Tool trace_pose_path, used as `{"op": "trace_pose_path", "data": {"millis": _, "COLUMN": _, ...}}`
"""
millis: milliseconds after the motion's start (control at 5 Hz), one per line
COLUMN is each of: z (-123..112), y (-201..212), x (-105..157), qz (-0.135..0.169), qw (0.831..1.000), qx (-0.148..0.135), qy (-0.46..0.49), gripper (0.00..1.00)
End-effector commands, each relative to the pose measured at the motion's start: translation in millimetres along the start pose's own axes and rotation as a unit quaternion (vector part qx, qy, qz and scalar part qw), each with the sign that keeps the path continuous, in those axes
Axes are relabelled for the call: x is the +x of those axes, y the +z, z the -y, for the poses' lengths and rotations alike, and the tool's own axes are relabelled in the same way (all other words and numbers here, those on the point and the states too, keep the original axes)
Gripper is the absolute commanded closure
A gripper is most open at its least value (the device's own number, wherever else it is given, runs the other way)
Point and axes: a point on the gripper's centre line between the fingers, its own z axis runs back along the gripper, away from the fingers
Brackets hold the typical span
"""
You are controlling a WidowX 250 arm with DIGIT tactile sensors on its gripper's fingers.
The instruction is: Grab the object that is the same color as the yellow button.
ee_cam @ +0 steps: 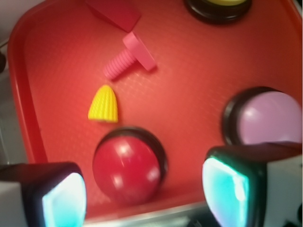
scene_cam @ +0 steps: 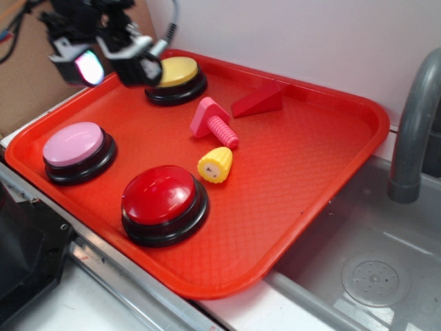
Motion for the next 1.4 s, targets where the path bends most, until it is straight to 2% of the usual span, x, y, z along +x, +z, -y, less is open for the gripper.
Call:
{"op": "trace_pose_path", "data": {"millis": 0, "z": 28, "y": -59, "x": 29, "qz": 0.023, "qw": 0.998, "qx": 0.006, "qy": 0.062, "gripper": 0.0}}
{"op": "trace_pose_path", "data": {"millis": 200, "z": 33, "y": -73, "x": 34, "qz": 0.028, "qw": 0.996, "qx": 0.017, "qy": 0.078, "gripper": 0.0}}
{"op": "trace_pose_path", "data": {"millis": 400, "z": 40, "y": -92, "x": 42, "qz": 0.033, "qw": 0.996, "qx": 0.015, "qy": 0.078, "gripper": 0.0}}
{"op": "trace_pose_path", "data": {"millis": 800, "z": 44, "y": -113, "x": 48, "qz": 0.028, "qw": 0.997, "qx": 0.021, "qy": 0.073, "gripper": 0.0}}
{"op": "trace_pose_path", "data": {"millis": 1000, "z": 44, "y": -116, "x": 45, "qz": 0.04, "qw": 0.998, "qx": 0.012, "qy": 0.051, "gripper": 0.55}}
{"op": "trace_pose_path", "data": {"millis": 1200, "z": 40, "y": -118, "x": 43, "qz": 0.02, "qw": 0.998, "qx": 0.006, "qy": 0.054, "gripper": 0.98}}
